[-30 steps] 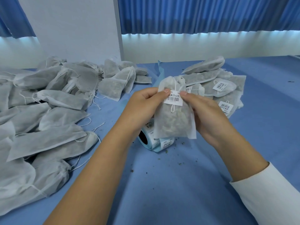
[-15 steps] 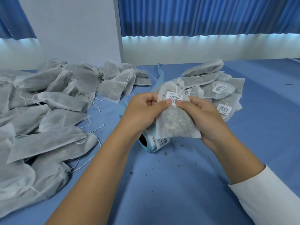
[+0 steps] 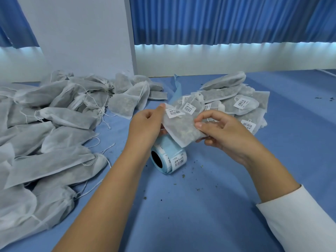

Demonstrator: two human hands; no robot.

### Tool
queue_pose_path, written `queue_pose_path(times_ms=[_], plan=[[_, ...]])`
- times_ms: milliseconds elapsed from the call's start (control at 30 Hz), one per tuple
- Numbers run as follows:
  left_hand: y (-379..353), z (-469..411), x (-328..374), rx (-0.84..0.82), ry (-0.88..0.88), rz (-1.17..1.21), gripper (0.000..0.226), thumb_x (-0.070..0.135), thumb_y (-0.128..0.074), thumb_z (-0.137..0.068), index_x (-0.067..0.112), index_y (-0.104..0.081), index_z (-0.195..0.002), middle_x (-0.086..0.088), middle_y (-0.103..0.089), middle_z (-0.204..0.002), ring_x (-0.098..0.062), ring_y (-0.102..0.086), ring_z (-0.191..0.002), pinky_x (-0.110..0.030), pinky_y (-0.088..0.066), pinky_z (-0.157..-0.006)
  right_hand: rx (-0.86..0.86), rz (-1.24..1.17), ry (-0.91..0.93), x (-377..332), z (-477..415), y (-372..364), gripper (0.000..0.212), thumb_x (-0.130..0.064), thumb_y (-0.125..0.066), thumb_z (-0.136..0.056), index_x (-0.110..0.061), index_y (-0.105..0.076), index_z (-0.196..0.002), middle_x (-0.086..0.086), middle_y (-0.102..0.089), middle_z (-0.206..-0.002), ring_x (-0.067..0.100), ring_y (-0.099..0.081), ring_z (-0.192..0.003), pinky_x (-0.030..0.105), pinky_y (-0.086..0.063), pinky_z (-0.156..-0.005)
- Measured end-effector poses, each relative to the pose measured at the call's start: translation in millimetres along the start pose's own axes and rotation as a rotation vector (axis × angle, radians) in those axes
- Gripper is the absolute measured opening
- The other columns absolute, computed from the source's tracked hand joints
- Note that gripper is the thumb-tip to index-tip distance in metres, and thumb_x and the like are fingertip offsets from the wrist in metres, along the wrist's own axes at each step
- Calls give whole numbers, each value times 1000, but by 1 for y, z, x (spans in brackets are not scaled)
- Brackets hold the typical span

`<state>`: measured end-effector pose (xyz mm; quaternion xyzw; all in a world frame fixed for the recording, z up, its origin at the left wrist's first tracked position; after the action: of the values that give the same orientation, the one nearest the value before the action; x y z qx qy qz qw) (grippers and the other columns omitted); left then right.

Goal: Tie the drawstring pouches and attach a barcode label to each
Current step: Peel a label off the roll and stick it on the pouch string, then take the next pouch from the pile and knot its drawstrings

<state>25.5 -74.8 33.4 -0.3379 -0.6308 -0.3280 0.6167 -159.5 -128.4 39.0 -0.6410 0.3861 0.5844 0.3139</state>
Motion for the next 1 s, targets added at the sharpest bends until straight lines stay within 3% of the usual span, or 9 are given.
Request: queue_pose_path(times_ms=[100,167,233,433,533,600,733,833,1000], plan=[[2,-1,2,32,50,108,29,30,-55,-101,8,-62,-83,-3,-66,-77,-7,-65,-54,-18,-55,-52,218,-293,173,-14,-3,25,21,-10,-61,-95,-26,-66,-108,2,-71,-101,17,-68,-83,23,-54,-75],[3,-1,2,38,62,126,26,27,-53,-101,11,-62,-83,-2,-65,-78,-7,-65,-55,-17,-52,-49,242,-555,244,-17,-3,36,44,-12,-57,-98,-31,-47,-137,5,-60,-131,21,-68,-108,31,-54,-94],[5,-2,1,41,53,115,22,24,-54,-101,12,-62,-84,-2,-65,-82,-8,-66,-60,-16,-51,-48,233,-588,221,-15,-4,38,63,-11,-57,-98,-36,-30,-149,1,-56,-132,20,-65,-115,35,-53,-97],[10,-4,3,60,-60,-45,14,16,-54,-96,18,-64,-86,5,-69,-87,-2,-70,-68,-14,-47,-49,196,-394,63,3,-6,16,47,-8,-63,-92,-34,-55,-131,7,-62,-128,18,-67,-111,32,-57,-89],[18,-7,7,102,-133,-180,17,18,-55,-95,24,-63,-81,11,-68,-76,-7,-69,-75,-20,-45,-59,157,-284,0,10,-6,6,32,-8,-63,-92,-25,-66,-120,8,-68,-120,22,-66,-111,32,-58,-86],[29,-12,9,136,-181,-339,14,17,-56,-94,23,-64,-85,11,-68,-81,-11,-67,-81,-24,-42,-64,135,-184,-19,14,-6,-1,26,-8,-63,-92,-22,-70,-113,5,-70,-114,22,-65,-112,34,-57,-89],[52,-25,2,151,-224,-742,22,13,-53,-94,12,-66,-112,-2,-66,-112,-22,-60,-100,-27,-40,-78,95,-6,-44,23,-6,-13,22,-10,-62,-92,-23,-72,-107,0,-71,-112,11,-65,-106,29,-58,-87],[64,-37,-7,148,-201,-855,30,12,-48,-96,9,-64,-122,-17,-60,-125,-33,-59,-107,-32,-41,-81,71,69,-45,30,-9,-21,21,-13,-59,-95,-24,-74,-104,-10,-71,-107,3,-65,-102,23,-58,-82],[62,-57,-25,60,-175,-1002,37,7,-38,-99,-5,-57,-128,-32,-50,-134,-46,-46,-122,-47,-37,-100,100,134,-59,42,-18,-28,24,-16,-51,-99,-24,-74,-98,-7,-70,-107,5,-63,-103,14,-55,-71]])
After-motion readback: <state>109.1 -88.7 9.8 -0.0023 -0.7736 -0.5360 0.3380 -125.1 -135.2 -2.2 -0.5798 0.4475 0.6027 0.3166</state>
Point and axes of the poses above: each hand's wrist, its own z-axis away from the middle knuckle, its own y-axis out of the back of the hand, x = y × z, the point moved 8 cm from there along -z, towards the middle knuckle
